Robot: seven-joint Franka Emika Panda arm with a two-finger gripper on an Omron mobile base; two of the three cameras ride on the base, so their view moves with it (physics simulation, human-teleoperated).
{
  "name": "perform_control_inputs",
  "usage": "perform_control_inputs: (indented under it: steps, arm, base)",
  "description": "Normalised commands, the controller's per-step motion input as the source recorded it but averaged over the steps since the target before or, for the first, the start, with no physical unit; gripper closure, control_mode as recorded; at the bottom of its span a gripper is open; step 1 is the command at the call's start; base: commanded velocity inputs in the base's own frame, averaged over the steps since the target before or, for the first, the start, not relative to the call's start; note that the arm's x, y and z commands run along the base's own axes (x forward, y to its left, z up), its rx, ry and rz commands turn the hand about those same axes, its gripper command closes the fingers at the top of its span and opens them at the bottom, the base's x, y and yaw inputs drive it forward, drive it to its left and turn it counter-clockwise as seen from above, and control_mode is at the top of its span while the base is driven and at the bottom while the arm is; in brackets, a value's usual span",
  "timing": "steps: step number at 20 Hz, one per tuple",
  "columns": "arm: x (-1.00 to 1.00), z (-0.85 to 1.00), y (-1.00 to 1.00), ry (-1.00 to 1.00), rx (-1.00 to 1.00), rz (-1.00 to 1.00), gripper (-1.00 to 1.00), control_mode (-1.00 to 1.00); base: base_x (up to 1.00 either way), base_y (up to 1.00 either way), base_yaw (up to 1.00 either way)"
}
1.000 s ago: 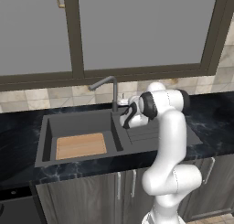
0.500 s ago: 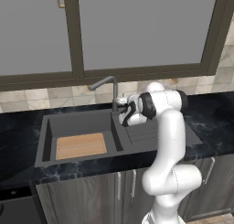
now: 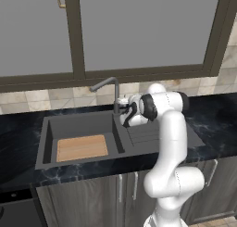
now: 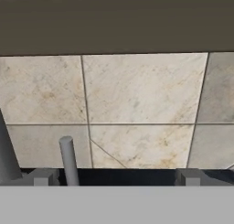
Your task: Turn on the sink faucet with hot water and rinse the cutting board for ten seconds, then turn off the faucet. Push the cutting board to reach the water if necessary.
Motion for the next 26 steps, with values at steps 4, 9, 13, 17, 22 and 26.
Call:
perform_control_inputs:
  steps: [4, 9, 13, 17, 22, 26]
  arm:
    - [0.02, 0.00, 0.00, 0.00, 0.00, 0.00, -1.00, -1.00]
    - [0.06, 0.00, 0.00, 0.00, 0.00, 0.00, -1.00, -1.00]
    - [0.07, 0.00, 0.00, 0.00, 0.00, 0.00, -1.00, -1.00]
    - [0.00, 0.00, 0.00, 0.00, 0.00, 0.00, -1.00, -1.00]
    - [0.02, 0.00, 0.00, 0.00, 0.00, 0.00, -1.00, -1.00]
    - [0.02, 0.00, 0.00, 0.00, 0.00, 0.00, -1.00, -1.00]
  base:
    - [0.00, 0.00, 0.00]
    - [0.00, 0.00, 0.00]
    - [0.00, 0.00, 0.00]
    - [0.00, 0.00, 0.00]
    - [0.00, 0.00, 0.00]
    - [0.00, 0.00, 0.00]
